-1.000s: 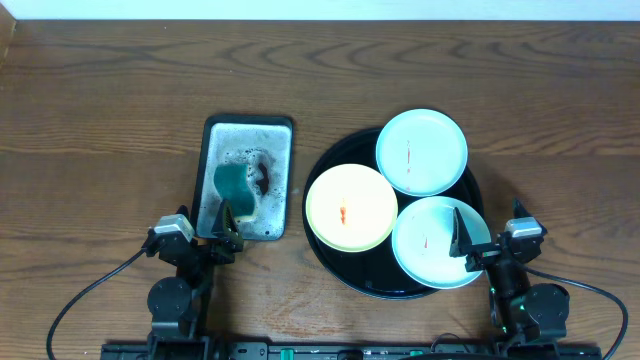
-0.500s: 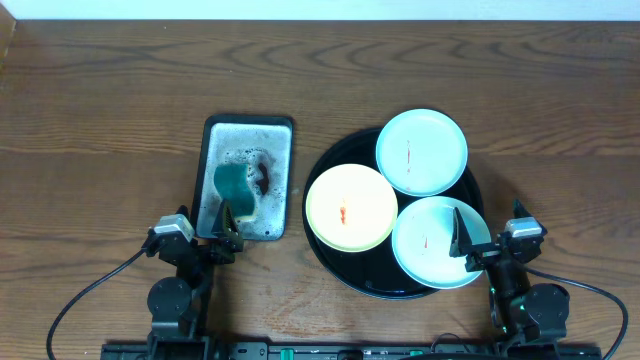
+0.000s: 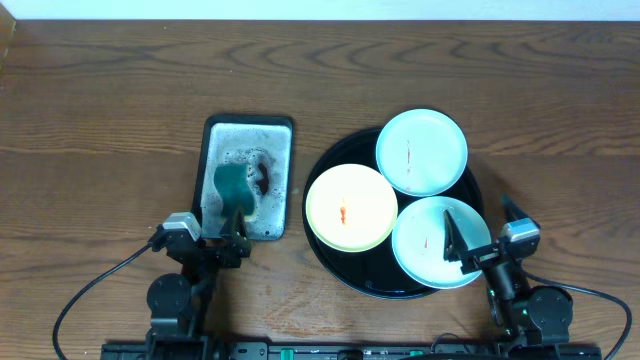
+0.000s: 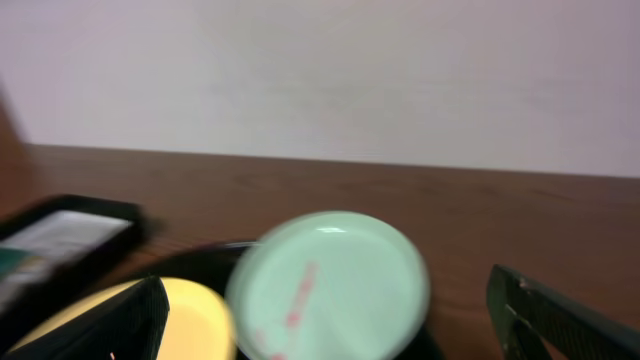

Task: Clean dirty plates on tray and stack at the side
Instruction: 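Grasp the green sponge in the soapy basin with the left gripper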

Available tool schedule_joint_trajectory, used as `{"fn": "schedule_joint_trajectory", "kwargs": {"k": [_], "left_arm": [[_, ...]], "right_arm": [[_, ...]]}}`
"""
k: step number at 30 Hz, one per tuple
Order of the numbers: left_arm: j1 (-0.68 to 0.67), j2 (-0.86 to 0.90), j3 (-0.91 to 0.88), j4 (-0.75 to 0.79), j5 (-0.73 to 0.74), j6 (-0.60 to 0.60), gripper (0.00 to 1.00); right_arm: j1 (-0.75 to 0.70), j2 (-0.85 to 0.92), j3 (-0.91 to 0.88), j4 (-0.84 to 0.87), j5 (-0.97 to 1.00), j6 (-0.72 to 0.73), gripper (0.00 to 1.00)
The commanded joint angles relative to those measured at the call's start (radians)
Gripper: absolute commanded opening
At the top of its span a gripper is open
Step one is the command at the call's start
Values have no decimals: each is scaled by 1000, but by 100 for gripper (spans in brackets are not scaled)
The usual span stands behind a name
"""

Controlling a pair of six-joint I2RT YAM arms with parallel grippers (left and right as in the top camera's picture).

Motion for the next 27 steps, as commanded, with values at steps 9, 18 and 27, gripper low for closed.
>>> {"fn": "schedule_joint_trajectory", "kwargs": {"k": [9, 18, 27], "left_arm": [[-1, 418, 501, -317, 72, 18, 84], [-1, 994, 938, -691, 92, 45, 84], [-1, 1370, 935, -663, 52, 40, 84]], "right_arm": [[-1, 267, 448, -360, -155, 54, 99], [-1, 806, 938, -785, -159, 55, 99], [-1, 1041, 992, -821, -370, 74, 99]]}}
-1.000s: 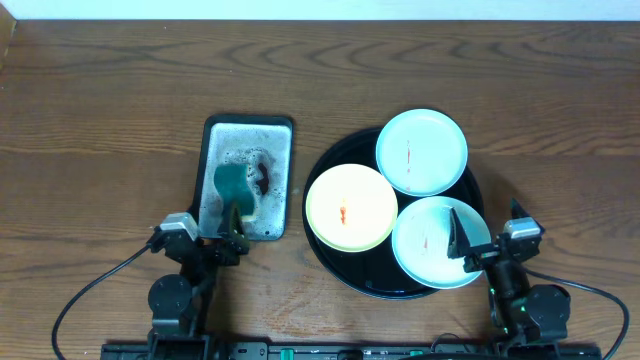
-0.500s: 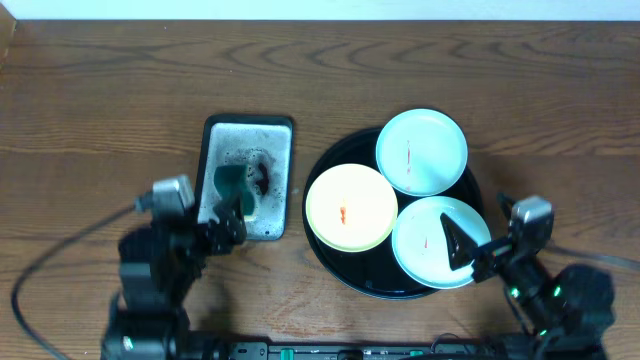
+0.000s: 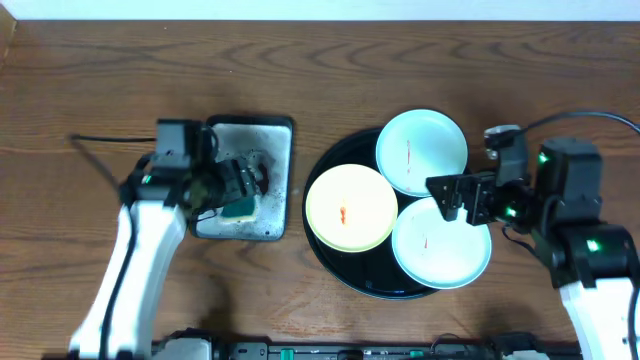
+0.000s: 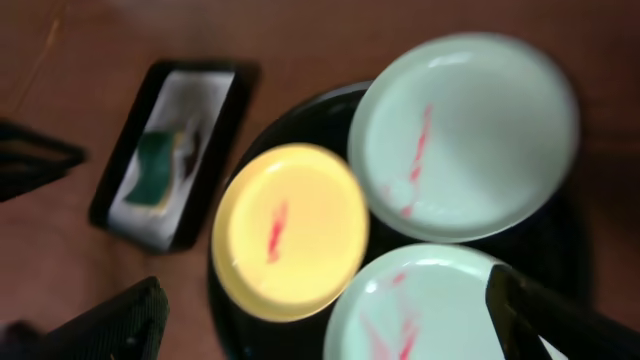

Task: Clean dirty plates on tray and stack at the side
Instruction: 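Grasp the green sponge in the soapy basin with the left gripper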

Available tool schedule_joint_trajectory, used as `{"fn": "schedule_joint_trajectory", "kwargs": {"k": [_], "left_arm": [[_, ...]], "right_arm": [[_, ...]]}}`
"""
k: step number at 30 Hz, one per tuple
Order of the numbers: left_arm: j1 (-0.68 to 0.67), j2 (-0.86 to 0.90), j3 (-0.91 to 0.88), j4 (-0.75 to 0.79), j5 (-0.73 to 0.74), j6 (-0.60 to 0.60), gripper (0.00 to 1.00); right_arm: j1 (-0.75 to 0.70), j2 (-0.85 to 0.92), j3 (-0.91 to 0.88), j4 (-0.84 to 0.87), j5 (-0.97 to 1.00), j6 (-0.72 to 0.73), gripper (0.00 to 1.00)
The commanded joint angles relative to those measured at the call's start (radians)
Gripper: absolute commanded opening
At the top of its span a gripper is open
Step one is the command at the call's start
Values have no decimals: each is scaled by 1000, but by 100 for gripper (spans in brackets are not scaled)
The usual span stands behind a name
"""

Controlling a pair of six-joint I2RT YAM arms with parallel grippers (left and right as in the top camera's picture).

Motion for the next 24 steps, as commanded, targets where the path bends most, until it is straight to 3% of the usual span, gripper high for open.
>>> {"fn": "schedule_joint_trajectory", "kwargs": {"k": [1, 6, 13, 14, 15, 16, 22, 24], "left_arm": [[-1, 118, 5, 18, -61, 16, 84], [-1, 273, 5, 98, -152, 8, 73], [-10, 444, 5, 183, -144, -22, 37], [-13, 462, 5, 187, -142, -22, 29], [-15, 476, 5, 187, -140, -22, 11], [-16, 480, 5, 180, -134, -22, 7], [-16, 413, 50, 87, -72, -21, 8], [-16, 372, 64, 52, -69, -21, 33]], "right_arm": [[-1, 40, 18, -11, -118, 16, 99], [0, 59, 18, -25, -117, 15, 99], [0, 59, 18, -22, -117, 16, 99], [0, 59, 18, -23, -117, 16, 99], [0, 59, 18, -24, -117, 16, 99], [0, 59, 18, -24, -117, 16, 99], [2, 59, 18, -26, -118, 16, 99], [2, 59, 18, -29, -118, 16, 99]]}}
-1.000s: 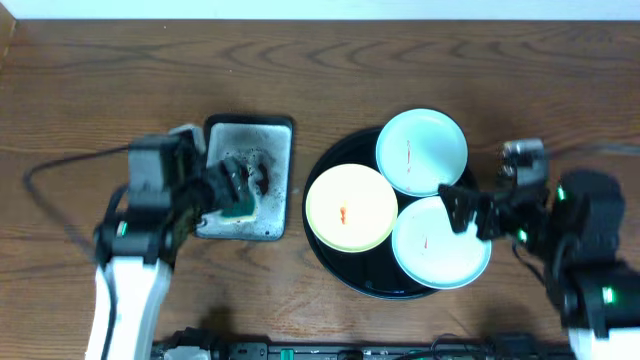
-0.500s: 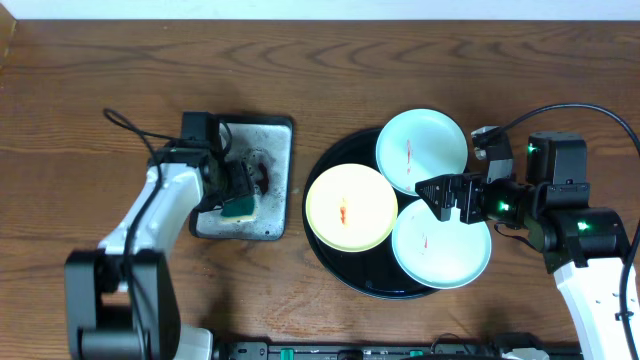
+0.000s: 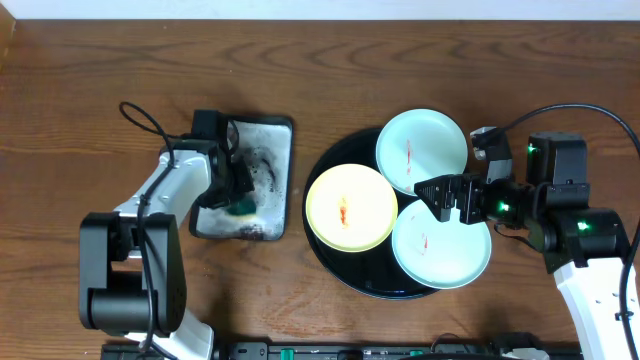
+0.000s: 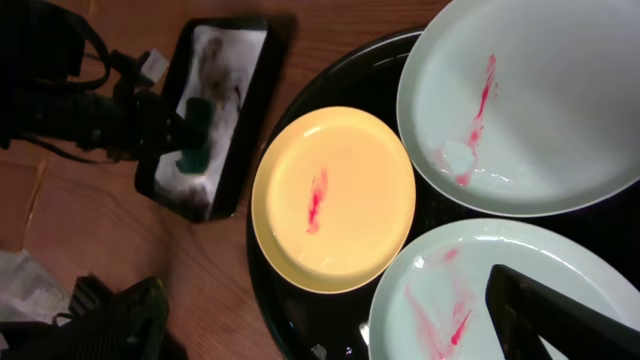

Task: Clean dirty plates on tray and stack at the side
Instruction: 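Grasp the green sponge in the soapy basin with the left gripper, then grasp the yellow plate rim with the right gripper and tilt it up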

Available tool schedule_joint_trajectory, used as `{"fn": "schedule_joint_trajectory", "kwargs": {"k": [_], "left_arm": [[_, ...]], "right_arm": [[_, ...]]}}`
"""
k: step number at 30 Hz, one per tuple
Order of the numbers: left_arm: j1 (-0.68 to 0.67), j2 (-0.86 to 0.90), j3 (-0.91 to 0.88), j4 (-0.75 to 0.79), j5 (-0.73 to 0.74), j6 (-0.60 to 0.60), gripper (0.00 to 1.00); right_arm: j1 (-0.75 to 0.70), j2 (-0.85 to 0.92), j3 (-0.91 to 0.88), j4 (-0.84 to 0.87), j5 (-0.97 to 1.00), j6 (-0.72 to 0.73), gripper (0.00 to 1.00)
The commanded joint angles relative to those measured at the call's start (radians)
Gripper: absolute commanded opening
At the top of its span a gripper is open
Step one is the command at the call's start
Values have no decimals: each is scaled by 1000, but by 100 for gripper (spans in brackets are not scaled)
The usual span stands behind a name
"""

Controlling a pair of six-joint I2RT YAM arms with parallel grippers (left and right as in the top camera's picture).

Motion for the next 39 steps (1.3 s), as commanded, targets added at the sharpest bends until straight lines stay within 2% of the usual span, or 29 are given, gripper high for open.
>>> {"fn": "schedule_joint_trajectory", "kwargs": {"k": [1, 4, 9, 14, 15, 16, 17, 19, 25, 26, 28, 31, 36, 39], "left_arm": [[-3, -62, 16, -53, 28, -8, 45], [-3, -106, 16, -51, 19, 3, 59], [-3, -90, -1, 17, -107, 3, 60], [-3, -1, -34, 137, -118, 3, 60], [-3, 22, -34, 147, -114, 3, 58], [-3, 43, -34, 154, -105, 3, 51], [-3, 59, -34, 158, -94, 3, 41], [-3, 79, -34, 159, -53, 3, 9], [-3, 37, 8, 121, 71, 2, 7], [-3, 21, 17, 109, 82, 2, 11], [-5, -14, 26, 87, 88, 3, 33], [-6, -59, 26, 50, 84, 3, 44], [-12, -73, 24, -52, 76, 3, 47], [-29, -62, 5, -66, 16, 3, 47]], "right_arm": [[3, -3, 18, -4, -19, 11, 99], [3, -3, 18, -3, -19, 11, 99], [3, -3, 18, -5, -19, 11, 99], [3, -3, 18, -7, -19, 11, 99], [3, -3, 18, -7, -19, 11, 99], [3, -3, 18, -8, -19, 11, 99], [3, -3, 18, -8, -19, 11, 99], [3, -3, 18, -10, -19, 11, 99], [3, -3, 18, -15, -23, 17, 99], [3, -3, 18, -18, -23, 18, 99], [3, -3, 18, -27, -23, 18, 99], [3, -3, 18, -39, -23, 18, 99], [3, -3, 18, -39, -3, 18, 99], [3, -3, 18, -45, 30, 11, 99]]}}
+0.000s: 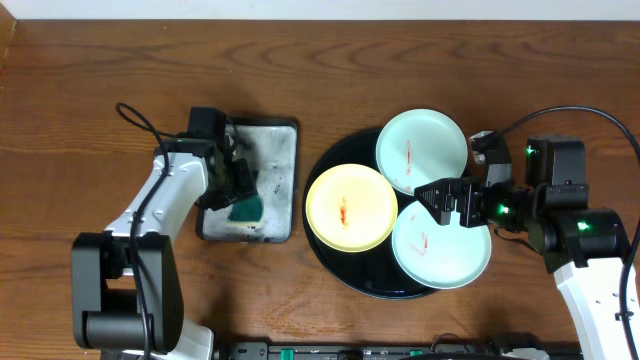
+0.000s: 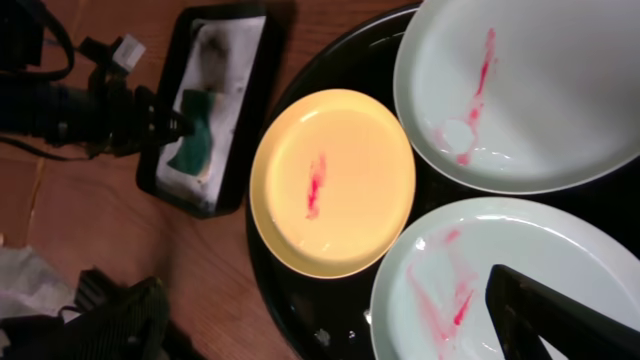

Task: Clean dirty plates on tray and stack at the side
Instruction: 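Grasp the yellow plate rim with the right gripper and tilt it up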

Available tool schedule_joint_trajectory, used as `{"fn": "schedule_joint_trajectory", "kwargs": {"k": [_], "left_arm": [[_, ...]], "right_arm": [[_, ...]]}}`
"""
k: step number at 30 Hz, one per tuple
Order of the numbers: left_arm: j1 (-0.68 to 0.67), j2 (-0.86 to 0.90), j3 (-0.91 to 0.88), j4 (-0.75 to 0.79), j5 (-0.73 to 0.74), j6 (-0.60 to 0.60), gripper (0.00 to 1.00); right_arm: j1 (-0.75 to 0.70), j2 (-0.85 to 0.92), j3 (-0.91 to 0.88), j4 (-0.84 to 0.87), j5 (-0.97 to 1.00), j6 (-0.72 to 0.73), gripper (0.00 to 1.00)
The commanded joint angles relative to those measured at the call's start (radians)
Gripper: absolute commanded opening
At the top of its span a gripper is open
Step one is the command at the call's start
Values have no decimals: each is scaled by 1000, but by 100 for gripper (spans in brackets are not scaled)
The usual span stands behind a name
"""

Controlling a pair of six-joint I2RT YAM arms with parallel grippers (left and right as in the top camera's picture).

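A round black tray (image 1: pixel 335 262) holds three plates with red smears: a yellow plate (image 1: pixel 350 207) on the left, a mint plate (image 1: pixel 421 150) at the back and a second mint plate (image 1: pixel 441 245) at the front. My right gripper (image 1: pixel 443 203) hangs open over the gap between the two mint plates; in the wrist view its gripper (image 2: pixel 340 330) has its fingers far apart above the front mint plate (image 2: pixel 450 290). A green sponge (image 1: pixel 244 210) lies in a foamy black rectangular tray (image 1: pixel 275 190). My left gripper (image 1: pixel 238 186) is down in that tray, shut on the sponge.
Bare brown wooden table lies all round both trays. My left arm's black cable (image 1: pixel 135 112) loops over the table to the left of the soap tray. The right arm's cable (image 1: pixel 560 115) arcs above the table at the far right.
The soap tray has shifted a little to the right under my left gripper, which stays at the sponge. My right gripper has edged slightly further over the front mint plate, still open.
First both arms were folded at the table's front edge, with the sponge upright in the soap tray. Then the left gripper was at the sponge and the right one open beside the plates. Later the right gripper hung over the mint plates, as it does now.
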Motion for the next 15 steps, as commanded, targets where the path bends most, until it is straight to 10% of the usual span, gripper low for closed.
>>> {"fn": "schedule_joint_trajectory", "kwargs": {"k": [1, 15], "left_arm": [[-27, 18, -14, 3, -77, 6, 47], [-89, 99, -32, 90, -188, 6, 7]], "right_arm": [[3, -3, 18, -10, 21, -10, 99], [169, 82, -27, -28, 185, -42, 82]]}}
